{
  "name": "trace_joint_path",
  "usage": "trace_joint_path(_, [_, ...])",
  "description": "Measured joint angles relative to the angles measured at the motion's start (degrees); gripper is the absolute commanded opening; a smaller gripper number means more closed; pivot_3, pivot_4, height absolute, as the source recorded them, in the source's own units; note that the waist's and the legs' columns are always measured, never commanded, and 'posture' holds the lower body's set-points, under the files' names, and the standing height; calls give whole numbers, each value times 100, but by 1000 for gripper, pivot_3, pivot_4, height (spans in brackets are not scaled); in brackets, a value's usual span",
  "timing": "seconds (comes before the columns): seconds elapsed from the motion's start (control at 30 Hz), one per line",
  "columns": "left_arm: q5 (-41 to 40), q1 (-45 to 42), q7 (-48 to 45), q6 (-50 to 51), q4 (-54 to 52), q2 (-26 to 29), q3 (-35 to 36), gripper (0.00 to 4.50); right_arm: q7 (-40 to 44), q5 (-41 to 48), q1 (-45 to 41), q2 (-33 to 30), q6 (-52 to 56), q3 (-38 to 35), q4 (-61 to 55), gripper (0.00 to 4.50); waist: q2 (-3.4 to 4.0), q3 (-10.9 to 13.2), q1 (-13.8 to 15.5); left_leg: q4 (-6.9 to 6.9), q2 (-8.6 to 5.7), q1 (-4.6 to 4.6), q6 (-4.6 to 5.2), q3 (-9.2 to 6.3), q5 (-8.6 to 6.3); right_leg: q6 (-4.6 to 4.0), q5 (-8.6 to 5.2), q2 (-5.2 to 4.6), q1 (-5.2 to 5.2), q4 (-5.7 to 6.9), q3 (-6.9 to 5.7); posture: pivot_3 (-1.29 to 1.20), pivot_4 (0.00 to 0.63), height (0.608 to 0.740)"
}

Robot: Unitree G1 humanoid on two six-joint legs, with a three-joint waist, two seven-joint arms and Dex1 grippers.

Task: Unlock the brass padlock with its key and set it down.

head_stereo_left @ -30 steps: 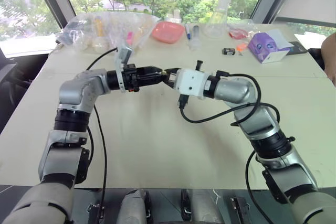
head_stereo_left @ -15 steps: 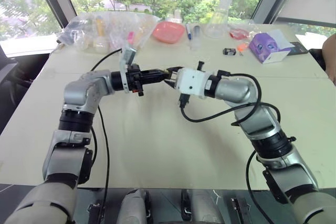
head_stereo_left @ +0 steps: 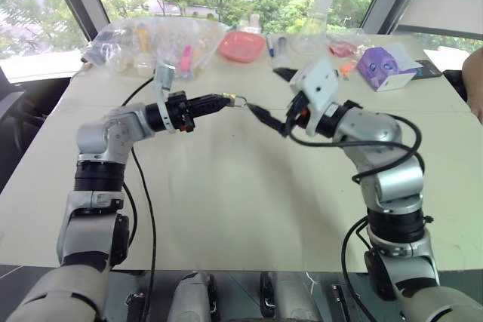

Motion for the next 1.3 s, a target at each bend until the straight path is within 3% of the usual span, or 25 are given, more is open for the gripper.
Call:
trace_joint_path(0.67, [-149,122,-207,272,-485,168,-32,0,-272,160,-99,-86,-333,340,671,4447,0,0,-2,-1,-1,-1,0,-2,0,0,0,0,0,0,1,0,150,740])
trace_joint_path(0.97, [-142,119,-20,213,-360,164,0,0,-372,589,-158,-145,-298,-49,464,4447,0,0,1,-2,-1,-1,0,-3,0,0,0,0,0,0,1,0,150,740])
trace_joint_path(1.3, [-170,119,-36,186,-394,137,-3,0,-380,836,-37,-138,-182,190,213,4447,0,0,0,-2,-1,-1,0,-3,0,0,0,0,0,0,1,0,150,740])
